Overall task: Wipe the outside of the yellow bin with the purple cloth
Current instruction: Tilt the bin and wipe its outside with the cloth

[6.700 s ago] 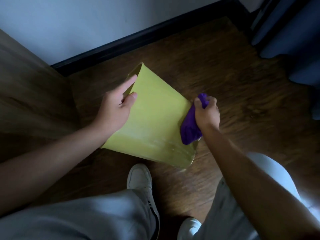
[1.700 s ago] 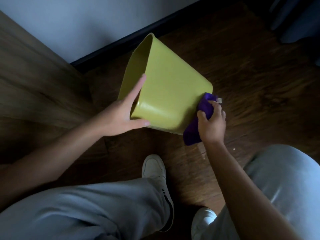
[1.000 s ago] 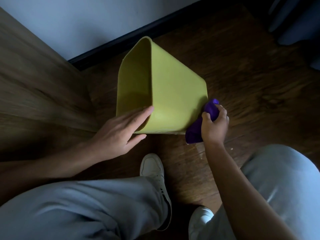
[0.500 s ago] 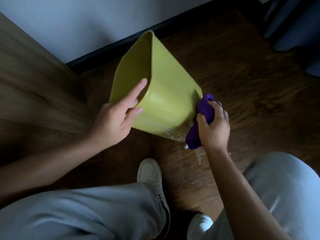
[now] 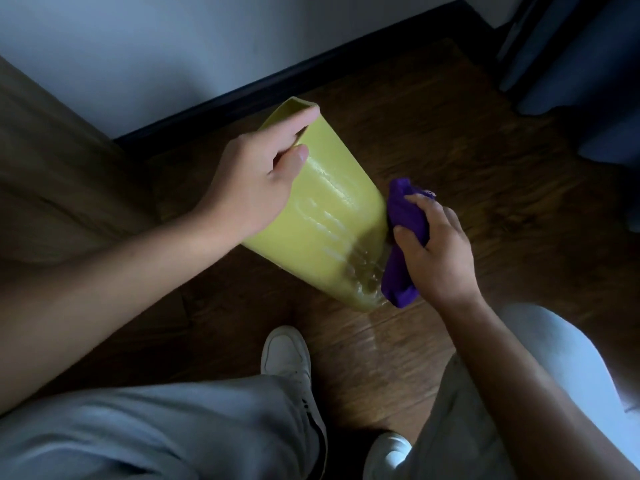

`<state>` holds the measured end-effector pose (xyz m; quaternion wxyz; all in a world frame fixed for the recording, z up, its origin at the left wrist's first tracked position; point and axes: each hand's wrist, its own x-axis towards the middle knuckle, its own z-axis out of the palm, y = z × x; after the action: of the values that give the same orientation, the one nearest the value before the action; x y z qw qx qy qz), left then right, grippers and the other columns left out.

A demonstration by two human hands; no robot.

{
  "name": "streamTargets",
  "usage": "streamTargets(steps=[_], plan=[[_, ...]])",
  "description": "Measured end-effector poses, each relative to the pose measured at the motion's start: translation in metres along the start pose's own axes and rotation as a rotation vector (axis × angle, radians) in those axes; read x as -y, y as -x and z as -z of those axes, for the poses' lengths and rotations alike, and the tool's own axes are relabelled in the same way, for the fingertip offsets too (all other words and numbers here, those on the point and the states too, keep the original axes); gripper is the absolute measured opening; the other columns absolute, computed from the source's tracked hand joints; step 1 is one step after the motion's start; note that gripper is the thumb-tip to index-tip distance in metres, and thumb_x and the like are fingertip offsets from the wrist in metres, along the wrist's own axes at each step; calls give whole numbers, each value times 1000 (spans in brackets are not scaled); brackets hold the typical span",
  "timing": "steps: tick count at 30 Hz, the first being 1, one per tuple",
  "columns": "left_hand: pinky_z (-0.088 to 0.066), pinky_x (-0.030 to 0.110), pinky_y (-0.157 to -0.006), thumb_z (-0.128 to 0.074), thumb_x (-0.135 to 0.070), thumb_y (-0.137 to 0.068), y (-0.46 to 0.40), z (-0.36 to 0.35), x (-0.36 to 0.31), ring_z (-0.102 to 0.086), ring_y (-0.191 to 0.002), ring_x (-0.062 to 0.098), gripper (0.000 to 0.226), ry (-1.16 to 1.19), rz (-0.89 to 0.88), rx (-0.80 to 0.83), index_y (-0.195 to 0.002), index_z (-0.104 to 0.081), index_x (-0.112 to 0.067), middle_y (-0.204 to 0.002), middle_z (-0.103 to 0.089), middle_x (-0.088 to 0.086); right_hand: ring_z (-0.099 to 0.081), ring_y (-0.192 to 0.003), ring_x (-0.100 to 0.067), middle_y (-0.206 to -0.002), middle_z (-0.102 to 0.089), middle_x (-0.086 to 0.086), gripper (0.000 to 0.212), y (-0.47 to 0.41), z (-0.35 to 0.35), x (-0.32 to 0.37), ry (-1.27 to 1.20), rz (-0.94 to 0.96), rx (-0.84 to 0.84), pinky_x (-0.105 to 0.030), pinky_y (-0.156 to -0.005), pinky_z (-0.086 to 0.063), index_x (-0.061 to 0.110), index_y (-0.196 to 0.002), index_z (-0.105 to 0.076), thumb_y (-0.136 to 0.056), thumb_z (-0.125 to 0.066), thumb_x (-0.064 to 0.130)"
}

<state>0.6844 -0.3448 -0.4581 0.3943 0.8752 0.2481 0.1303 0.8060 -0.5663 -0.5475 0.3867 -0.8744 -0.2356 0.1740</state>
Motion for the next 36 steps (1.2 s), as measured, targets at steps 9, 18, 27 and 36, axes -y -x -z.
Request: streamTargets(steps=[9,18,27,36], plan=[[-58,64,-68,-38,-52,-105,30,22,49,-67,-82,54,67,-227,-209,335,-161,-3,-46,-109,-61,43,-55,-123,-21,-141,-53,-4,54,-6,-7,-7,24,-80,-12,-24,-89,-36,24,-147,-49,-96,-65,27],[-60,51,-81,-42,-40,-106,24,10,35,-67,-85,34,56,-20,-117,135,-158,-22,-48,-114,-69,14,-58,-118,-23,-136,-58,-5,50,-16,-4,-13,6,-67,-118,-34,-95,-47,27,-140,-55,-92,-67,28],[-30,11,-48,-45,-18,-110,16,10,32,-36,-42,1,51,26,65,19,-156,-32,-36,-51,-51,-27,-58,-118,-17,-137,-59,-1,50,-20,-9,-15,2,-52,-93,-24,-90,-41,25,-142,-56,-94,-66,26],[-45,14,-79,-48,-18,-108,17,6,32,-56,-74,-5,52,76,104,-15,-156,-37,-35,-109,-73,-4,-61,-123,-18,-138,-62,1,49,-32,-6,79,-116,282,-154,-35,-105,-48,25,-139,-61,-91,-61,34]])
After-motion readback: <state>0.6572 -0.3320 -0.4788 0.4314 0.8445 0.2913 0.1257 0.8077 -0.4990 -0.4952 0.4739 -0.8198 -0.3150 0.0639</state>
